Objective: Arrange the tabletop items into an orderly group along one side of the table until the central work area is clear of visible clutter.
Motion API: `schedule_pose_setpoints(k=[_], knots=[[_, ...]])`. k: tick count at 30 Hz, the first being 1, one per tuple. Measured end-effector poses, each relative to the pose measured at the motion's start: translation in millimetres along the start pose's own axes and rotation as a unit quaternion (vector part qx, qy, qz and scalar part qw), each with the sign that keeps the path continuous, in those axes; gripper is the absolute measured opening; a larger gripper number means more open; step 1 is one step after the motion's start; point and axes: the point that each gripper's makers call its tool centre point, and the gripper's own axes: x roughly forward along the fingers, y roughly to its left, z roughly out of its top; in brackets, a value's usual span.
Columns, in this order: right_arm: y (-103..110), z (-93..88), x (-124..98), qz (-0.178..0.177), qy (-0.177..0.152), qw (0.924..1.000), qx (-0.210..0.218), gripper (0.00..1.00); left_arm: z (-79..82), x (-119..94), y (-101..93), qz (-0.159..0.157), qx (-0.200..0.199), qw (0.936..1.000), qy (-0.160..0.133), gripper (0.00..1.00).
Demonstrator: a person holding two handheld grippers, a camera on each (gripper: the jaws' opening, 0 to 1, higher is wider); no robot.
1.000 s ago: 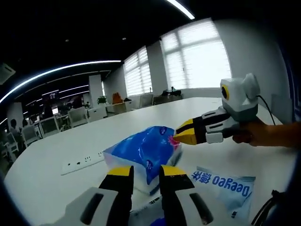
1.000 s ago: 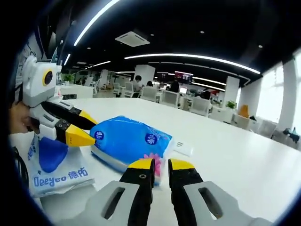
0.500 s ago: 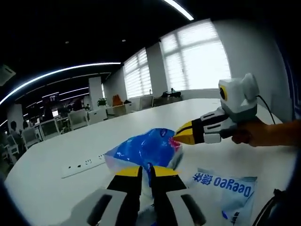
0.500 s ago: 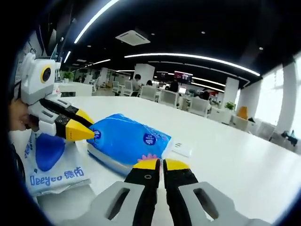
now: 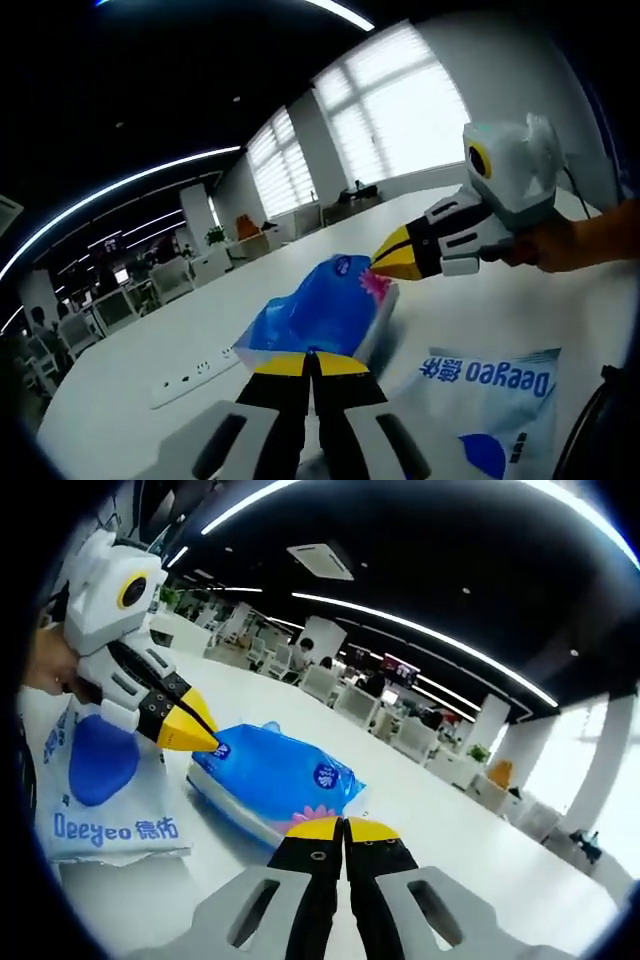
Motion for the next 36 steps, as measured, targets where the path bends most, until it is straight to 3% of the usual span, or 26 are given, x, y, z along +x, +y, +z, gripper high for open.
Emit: schedule_pose_setpoints(k=[8,18,36], knots=[[-9.0,3.5,-13.6,-0.015,-0.009,0.9997,-0.016,0.00,12.4,-0.8,-5.9,-0.003,0.010,0.9999,-0.008,0.00],[-24.0,9.4,-33.3,-0.041,-0.021,0.9982,-0.039,0.00,33.1,-2.6,-19.6,-0.005,0.051,0.9985,-0.022,0.00],[-45.2,7.1,-65.0,-0.071,-0.020,0.9967,-0.033,0.00,56.1,-5.0,-45.7,-0.021,0.062,0.9972,-0.038,0.00]])
